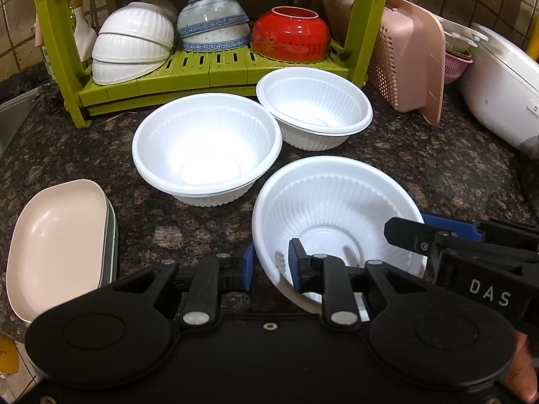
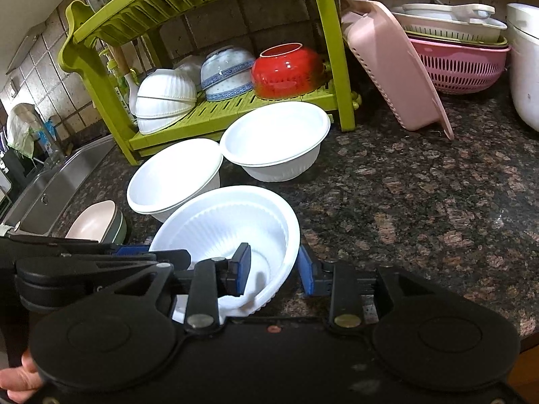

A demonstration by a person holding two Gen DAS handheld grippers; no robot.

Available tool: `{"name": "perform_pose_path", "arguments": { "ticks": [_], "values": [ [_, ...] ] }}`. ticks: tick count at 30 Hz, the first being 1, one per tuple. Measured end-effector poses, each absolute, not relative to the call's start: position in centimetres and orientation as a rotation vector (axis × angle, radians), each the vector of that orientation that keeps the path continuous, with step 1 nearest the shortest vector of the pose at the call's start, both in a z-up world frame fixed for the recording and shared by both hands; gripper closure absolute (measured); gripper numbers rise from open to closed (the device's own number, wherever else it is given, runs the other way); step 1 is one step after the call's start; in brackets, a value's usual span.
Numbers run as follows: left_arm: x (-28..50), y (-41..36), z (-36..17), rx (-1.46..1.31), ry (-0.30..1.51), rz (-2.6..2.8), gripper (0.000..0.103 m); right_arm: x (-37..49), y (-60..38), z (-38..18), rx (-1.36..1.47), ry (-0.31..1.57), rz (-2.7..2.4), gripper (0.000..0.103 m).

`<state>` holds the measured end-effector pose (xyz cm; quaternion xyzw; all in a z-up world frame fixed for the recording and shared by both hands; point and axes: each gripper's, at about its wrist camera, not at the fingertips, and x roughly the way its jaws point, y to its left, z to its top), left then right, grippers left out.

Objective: Organize plates and bowls
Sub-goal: 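Lift the white bowl with the left gripper and carry it toward another white bowl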

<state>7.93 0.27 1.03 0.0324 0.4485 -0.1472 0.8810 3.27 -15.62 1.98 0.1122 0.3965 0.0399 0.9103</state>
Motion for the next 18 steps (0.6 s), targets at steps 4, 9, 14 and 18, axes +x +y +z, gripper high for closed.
{"name": "perform_pose_path", "arguments": {
  "ticks": [4,9,14,18],
  "values": [
    [7.8,0.4,1.1,0.071,0.927,-0.304,0.070,3.2,-15.6,2.0,0.227,0.810,0.084,0.070],
    [7.8,0.7,1.4,0.064,0.914,-0.306,0.070,3.3,-15.6,2.2,0.235,0.800,0.082,0.070],
    [7.7,1.1,1.8,0.057,0.902,-0.309,0.070,3.2,-15.7,2.4,0.254,0.783,0.082,0.069],
    [7.7,1.4,2.2,0.045,0.891,-0.312,0.070,3.2,-15.8,2.6,0.260,0.771,0.073,0.069]
  ]
}}
